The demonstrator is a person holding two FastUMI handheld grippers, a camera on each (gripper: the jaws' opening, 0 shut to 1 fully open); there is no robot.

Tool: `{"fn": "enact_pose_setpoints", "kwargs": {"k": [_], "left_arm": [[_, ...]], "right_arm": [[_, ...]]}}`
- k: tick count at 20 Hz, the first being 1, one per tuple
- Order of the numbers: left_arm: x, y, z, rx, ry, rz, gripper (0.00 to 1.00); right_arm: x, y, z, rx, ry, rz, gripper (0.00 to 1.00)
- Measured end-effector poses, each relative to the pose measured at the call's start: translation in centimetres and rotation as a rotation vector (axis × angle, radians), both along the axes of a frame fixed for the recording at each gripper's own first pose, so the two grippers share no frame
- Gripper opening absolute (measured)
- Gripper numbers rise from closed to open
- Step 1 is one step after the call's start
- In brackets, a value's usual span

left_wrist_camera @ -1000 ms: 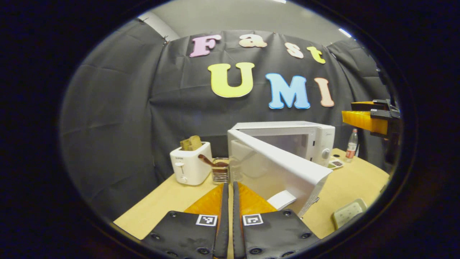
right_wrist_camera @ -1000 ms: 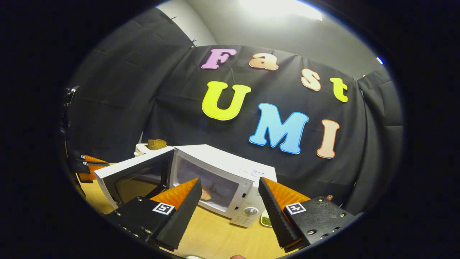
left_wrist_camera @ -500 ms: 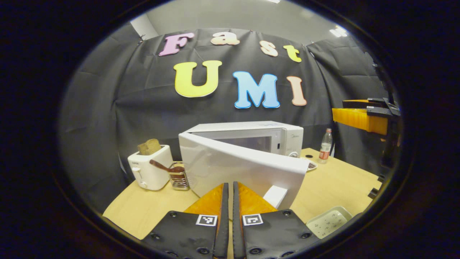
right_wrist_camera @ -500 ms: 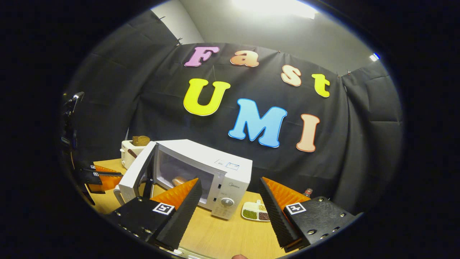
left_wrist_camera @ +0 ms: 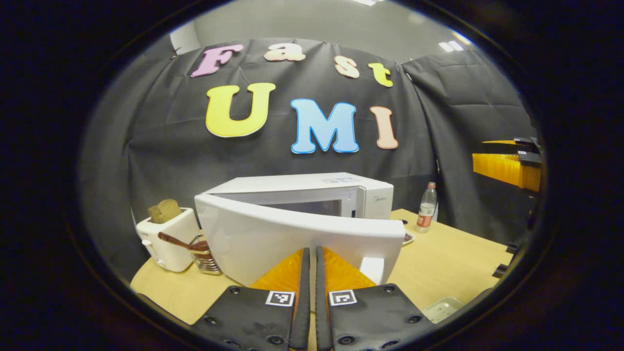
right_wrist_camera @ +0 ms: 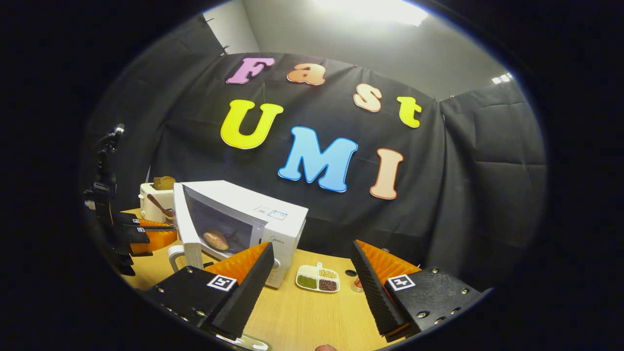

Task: Open the microwave oven with the left hand, put the food in, and close the microwave oven.

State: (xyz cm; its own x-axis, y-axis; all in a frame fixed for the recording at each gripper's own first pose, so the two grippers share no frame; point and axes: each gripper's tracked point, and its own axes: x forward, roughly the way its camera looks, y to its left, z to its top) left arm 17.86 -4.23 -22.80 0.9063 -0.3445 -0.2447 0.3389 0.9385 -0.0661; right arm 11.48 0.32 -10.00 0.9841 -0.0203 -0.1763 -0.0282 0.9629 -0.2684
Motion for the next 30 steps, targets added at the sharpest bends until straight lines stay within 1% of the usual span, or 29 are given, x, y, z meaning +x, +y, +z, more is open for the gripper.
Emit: {"fn": "enact_pose_setpoints", "kwargs": {"k": [2, 8, 10, 13, 17, 22, 24, 25, 26, 28, 30], "left_arm": [[1.5, -0.9, 0.1, 0.002, -0.005, -0.008, 0.12], [6.4, -3.4, -0.4, 0.013, -0.025, -0.001, 0.12], [7.8, -4.1, -0.6, 0.013, -0.028, 0.010, 0.12], [9.5, -5.2, -1.3, 0.014, -0.017, 0.015, 0.12], [11.1, -5.9, -1.7, 0.026, -0.016, 0.021, 0.12], [12.7, -6.1, -1.8, 0.052, -0.020, 0.057, 0.12], [13.0, -6.1, -1.8, 0.036, -0.030, 0.069, 0.12], [13.0, -6.1, -1.8, 0.036, -0.031, 0.072, 0.17], [12.9, -6.0, -1.8, 0.042, -0.028, 0.074, 0.15], [13.0, -6.1, -1.9, 0.046, -0.035, 0.077, 0.16], [13.0, -6.1, -1.8, 0.062, -0.037, 0.082, 0.16]], "right_arm": [[-0.4, -0.7, 0.1, 0.001, -0.001, -0.017, 0.96], [-1.0, -3.3, 0.3, 0.002, 0.003, -0.094, 0.96], [-1.3, -4.3, 0.8, -0.015, -0.004, -0.115, 0.96], [-1.8, -6.3, 1.6, -0.032, -0.019, -0.157, 0.96], [-2.9, -7.8, 1.4, -0.027, -0.015, -0.203, 0.96], [-3.1, -8.9, 1.7, -0.042, -0.019, -0.222, 0.96], [-3.0, -9.2, 1.8, -0.041, -0.024, -0.226, 0.97], [-3.0, -9.3, 1.8, -0.039, -0.023, -0.224, 0.96], [-3.0, -9.4, 1.8, -0.040, -0.021, -0.221, 0.96], [-3.2, -9.5, 1.8, -0.032, -0.023, -0.209, 0.96], [-3.6, -9.3, 1.3, -0.016, -0.015, -0.176, 0.96]]}}
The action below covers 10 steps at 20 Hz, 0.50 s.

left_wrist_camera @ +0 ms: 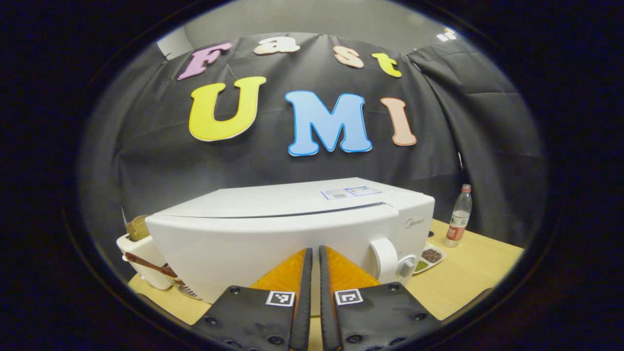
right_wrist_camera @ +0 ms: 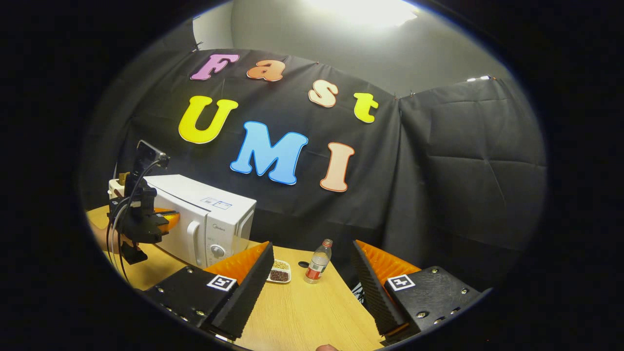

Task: Open the microwave oven with the left hand, put the food in, and close the microwave oven.

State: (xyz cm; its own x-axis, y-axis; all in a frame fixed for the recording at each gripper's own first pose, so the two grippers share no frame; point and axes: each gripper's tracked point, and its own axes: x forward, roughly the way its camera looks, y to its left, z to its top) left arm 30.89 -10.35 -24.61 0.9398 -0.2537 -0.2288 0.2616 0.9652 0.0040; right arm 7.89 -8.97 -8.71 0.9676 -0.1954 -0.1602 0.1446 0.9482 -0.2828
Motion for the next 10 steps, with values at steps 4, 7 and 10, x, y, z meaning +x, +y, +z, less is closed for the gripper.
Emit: {"fn": "enact_pose_setpoints", "kwargs": {"k": [4, 7, 10], "left_arm": [[0.6, -0.2, 0.0, 0.023, 0.021, 0.016, 0.16], [1.0, 0.0, -0.1, 0.014, 0.061, 0.064, 0.19], [0.1, -0.8, 2.2, 0.052, 0.042, 0.090, 0.18]], "right_arm": [[-0.9, -1.3, 0.1, -0.009, -0.006, 0.041, 0.97], [-2.0, -2.5, 0.1, 0.018, -0.013, 0.047, 0.97], [-3.5, -3.2, -0.3, 0.047, -0.009, 0.066, 0.97]]}}
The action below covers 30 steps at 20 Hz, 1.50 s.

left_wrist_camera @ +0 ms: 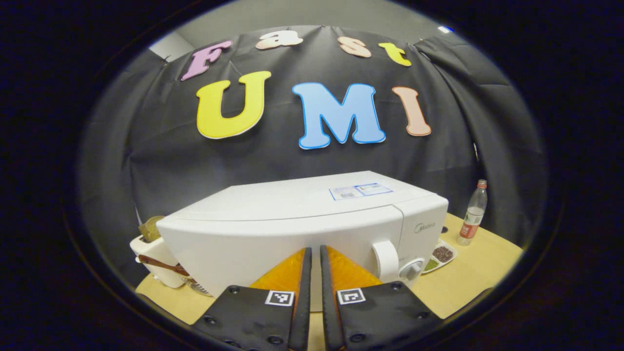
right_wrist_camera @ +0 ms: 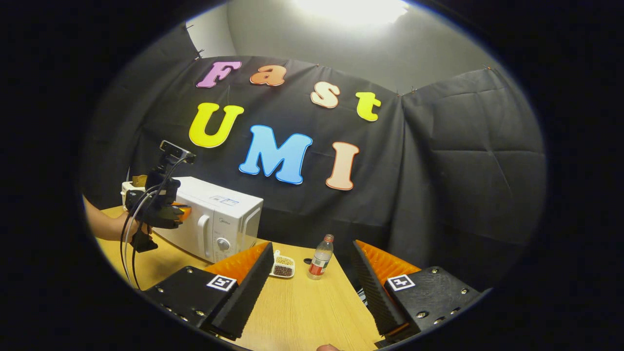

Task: Open the microwave oven with the left hand, put the food in, and close the microwave oven.

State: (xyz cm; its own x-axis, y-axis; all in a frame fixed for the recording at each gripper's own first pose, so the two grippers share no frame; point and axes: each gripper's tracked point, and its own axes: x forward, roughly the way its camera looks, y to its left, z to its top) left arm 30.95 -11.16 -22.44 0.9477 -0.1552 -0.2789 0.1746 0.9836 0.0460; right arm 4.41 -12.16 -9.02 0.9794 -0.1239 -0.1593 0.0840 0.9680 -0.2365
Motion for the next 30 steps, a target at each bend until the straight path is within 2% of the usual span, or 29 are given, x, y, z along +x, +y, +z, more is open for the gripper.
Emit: {"fn": "enact_pose_setpoints", "kwargs": {"k": [4, 5, 6, 9, 10, 11, 12, 13, 14, 17, 20, 25, 28, 30], "left_arm": [[-5.1, -1.1, 4.2, -0.007, -0.059, -0.007, 0.18], [-6.5, -1.2, 5.1, -0.006, -0.073, -0.003, 0.12], [-7.9, -1.1, 5.9, -0.009, -0.085, 0.003, 0.18], [-12.3, 0.1, 8.5, -0.040, -0.109, 0.029, 0.18], [-13.8, 0.8, 9.3, -0.050, -0.115, 0.037, 0.12], [-15.1, 1.6, 10.3, -0.050, -0.124, 0.045, 0.18], [-16.4, 2.5, 11.1, -0.044, -0.132, 0.052, 0.18], [-17.5, 3.4, 11.9, -0.036, -0.138, 0.057, 0.18], [-18.7, 4.5, 12.7, -0.031, -0.146, 0.064, 0.22], [-21.8, 7.5, 15.3, -0.042, -0.173, 0.082, 0.18], [-24.6, 10.8, 17.4, -0.049, -0.198, 0.111, 0.18], [-29.2, 14.7, 18.8, -0.039, -0.211, 0.126, 0.18], [-31.5, 15.9, 19.3, -0.051, -0.206, 0.130, 0.18], [-32.7, 16.6, 19.7, -0.059, -0.217, 0.138, 0.23]], "right_arm": [[-0.7, -0.1, 0.2, 0.062, -0.016, 0.034, 0.97], [-0.8, 0.0, 0.3, 0.073, -0.022, 0.041, 0.97], [-0.8, 0.2, 0.3, 0.084, -0.028, 0.053, 0.97], [-1.1, 1.2, 0.6, 0.106, -0.033, 0.090, 0.97], [-1.3, 1.5, 1.1, 0.111, -0.043, 0.097, 0.97], [-1.4, 1.9, 1.5, 0.115, -0.052, 0.105, 0.97], [-1.7, 2.3, 1.9, 0.119, -0.062, 0.113, 0.97], [-1.7, 2.6, 2.4, 0.120, -0.076, 0.113, 0.97], [-1.7, 2.8, 2.6, 0.126, -0.085, 0.110, 0.96], [-2.1, 4.1, 3.4, 0.164, -0.091, 0.098, 0.96], [-3.2, 5.5, 5.0, 0.177, -0.119, 0.096, 0.96], [-5.5, 6.9, 6.1, 0.148, -0.130, 0.073, 0.96], [-7.2, 7.4, 6.3, 0.165, -0.126, 0.049, 0.96], [-7.7, 7.9, 6.2, 0.164, -0.121, 0.037, 0.96]]}}
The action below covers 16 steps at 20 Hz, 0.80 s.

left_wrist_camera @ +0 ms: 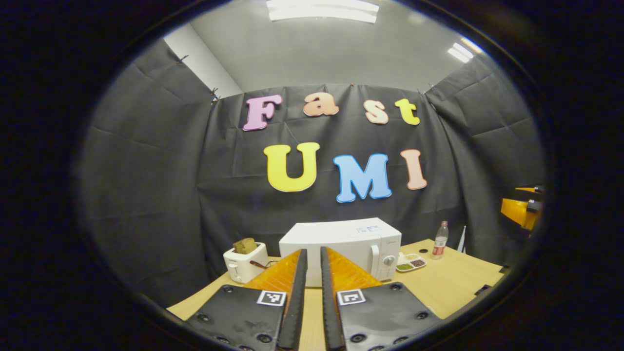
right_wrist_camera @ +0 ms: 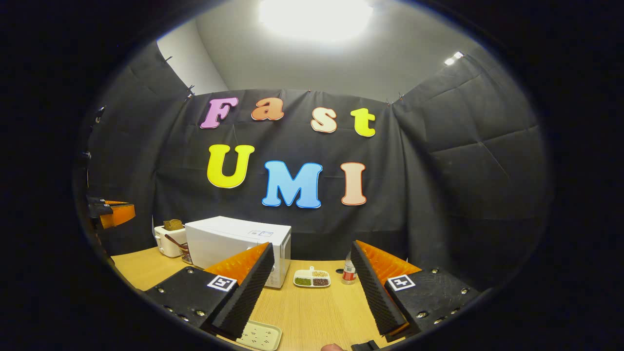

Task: Open the microwave oven with the left hand, put the food in, and close the microwave oven.

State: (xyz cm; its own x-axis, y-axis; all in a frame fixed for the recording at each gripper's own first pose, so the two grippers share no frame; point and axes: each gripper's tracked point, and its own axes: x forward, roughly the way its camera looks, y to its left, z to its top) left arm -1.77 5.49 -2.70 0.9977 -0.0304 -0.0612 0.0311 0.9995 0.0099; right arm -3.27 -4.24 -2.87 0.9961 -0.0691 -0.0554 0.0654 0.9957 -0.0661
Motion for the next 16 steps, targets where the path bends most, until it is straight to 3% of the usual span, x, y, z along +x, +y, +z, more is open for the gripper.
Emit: {"fn": "enact_pose_setpoints", "kwargs": {"k": [2, 4, 7, 8, 10, 11, 16], "left_arm": [[-0.9, -0.4, 0.2, -0.013, -0.009, -0.018, 0.53], [-1.8, -0.4, 0.6, -0.013, -0.019, -0.024, 0.74], [-2.9, -0.5, 1.7, 0.006, -0.062, -0.015, 0.95], [-3.1, -0.8, 1.8, 0.011, -0.070, -0.017, 0.93], [-3.1, -1.1, 1.9, 0.010, -0.075, -0.021, 0.97], [-3.1, -1.1, 2.1, 0.011, -0.076, -0.020, 0.92], [-2.8, 0.1, 2.8, 0.016, -0.078, 0.007, 0.99]], "right_arm": [[-0.6, 0.7, -0.1, 0.006, 0.012, 0.003, 0.96], [-1.1, 1.5, 0.1, 0.021, 0.010, 0.010, 0.97], [-1.2, 1.8, 1.1, 0.004, -0.015, -0.008, 0.96], [-1.3, 2.2, 1.1, 0.003, -0.017, -0.005, 0.96], [-1.3, 2.8, 1.1, 0.000, -0.016, 0.000, 0.96], [-1.4, 2.9, 1.1, 0.003, -0.018, 0.001, 0.96], [-1.5, 4.2, 1.0, 0.056, -0.008, 0.030, 0.96]]}}
